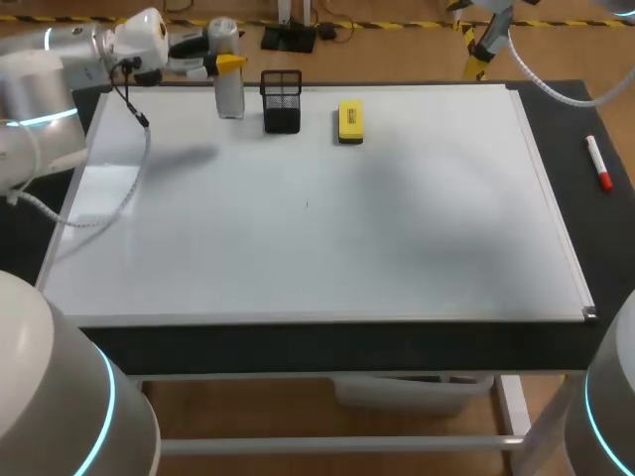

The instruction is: Pick up the inspection probe, press it on each red-marked spot on the whiteboard one by one, put down the probe, pick up the eraser, and wipe off all the red marks.

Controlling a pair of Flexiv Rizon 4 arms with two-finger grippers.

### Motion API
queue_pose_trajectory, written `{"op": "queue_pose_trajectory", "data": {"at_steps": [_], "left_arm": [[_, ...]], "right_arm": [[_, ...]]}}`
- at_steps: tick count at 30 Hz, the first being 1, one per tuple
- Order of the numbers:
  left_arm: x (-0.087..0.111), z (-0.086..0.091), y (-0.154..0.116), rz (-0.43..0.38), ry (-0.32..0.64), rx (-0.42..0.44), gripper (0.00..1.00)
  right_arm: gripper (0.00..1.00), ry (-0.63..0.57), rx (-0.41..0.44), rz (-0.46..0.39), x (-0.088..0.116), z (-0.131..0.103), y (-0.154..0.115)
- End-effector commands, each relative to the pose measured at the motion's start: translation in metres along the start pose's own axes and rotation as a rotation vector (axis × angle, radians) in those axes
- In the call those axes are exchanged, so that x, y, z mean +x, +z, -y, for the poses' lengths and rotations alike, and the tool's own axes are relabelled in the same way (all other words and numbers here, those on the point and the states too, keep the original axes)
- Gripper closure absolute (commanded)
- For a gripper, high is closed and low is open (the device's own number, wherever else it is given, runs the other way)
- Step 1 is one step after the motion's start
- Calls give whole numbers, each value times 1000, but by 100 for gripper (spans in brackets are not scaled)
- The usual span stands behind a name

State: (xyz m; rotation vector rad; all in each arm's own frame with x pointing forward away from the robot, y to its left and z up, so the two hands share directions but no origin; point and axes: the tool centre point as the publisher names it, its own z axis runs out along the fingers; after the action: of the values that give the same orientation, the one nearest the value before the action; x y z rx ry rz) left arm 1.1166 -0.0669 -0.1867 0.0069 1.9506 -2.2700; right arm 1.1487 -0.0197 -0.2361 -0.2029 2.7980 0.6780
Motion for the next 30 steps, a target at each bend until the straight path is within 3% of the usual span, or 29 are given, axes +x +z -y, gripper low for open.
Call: {"op": "queue_pose_trajectory", "data": {"at_steps": [1, 13, 30], "left_arm": [[-29, -1, 11, -125, -7, 18, 100], [-53, 22, 36, -179, 35, 76, 100], [-46, 20, 72, -261, 21, 108, 100]], "right_arm": [[0, -1, 4, -3, 0, 0, -1], [0, -1, 4, -3, 0, 0, -1], [0, -1, 4, -3, 0, 0, -1]]}}
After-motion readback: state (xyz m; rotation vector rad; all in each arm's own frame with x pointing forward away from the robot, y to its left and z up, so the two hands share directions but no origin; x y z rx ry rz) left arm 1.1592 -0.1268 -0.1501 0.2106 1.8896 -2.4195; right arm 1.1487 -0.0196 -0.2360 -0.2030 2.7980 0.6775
